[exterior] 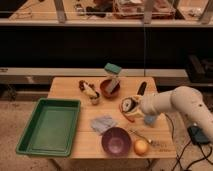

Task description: Place brush in purple bowl

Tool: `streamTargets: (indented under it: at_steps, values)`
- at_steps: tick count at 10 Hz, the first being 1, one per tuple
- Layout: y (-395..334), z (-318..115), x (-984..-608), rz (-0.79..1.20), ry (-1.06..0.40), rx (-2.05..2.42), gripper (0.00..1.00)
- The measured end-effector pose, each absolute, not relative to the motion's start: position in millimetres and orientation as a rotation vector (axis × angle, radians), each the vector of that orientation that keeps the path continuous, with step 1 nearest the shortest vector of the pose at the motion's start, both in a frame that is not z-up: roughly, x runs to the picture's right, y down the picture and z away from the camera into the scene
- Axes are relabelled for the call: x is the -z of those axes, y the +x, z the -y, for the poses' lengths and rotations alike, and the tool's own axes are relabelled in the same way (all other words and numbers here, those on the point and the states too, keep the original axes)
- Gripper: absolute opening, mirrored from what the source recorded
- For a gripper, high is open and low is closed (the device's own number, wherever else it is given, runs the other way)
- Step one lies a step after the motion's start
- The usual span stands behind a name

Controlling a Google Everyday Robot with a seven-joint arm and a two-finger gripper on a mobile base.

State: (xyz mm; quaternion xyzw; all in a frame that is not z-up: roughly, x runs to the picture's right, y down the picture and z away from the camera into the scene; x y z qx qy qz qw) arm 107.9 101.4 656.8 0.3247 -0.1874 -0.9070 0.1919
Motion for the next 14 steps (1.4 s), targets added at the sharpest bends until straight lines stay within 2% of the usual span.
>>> streamTargets:
  at_steps: [3,9,14]
  values:
    - [72.9,-131.7,-614.7,0.571,0.987,2.611,0.0]
    - [65.8,-139.9,-612.0,0.564,0.993,2.642,0.0]
    - [44.7,-224.3,-597.9,0.573,0.963,2.704,0.0]
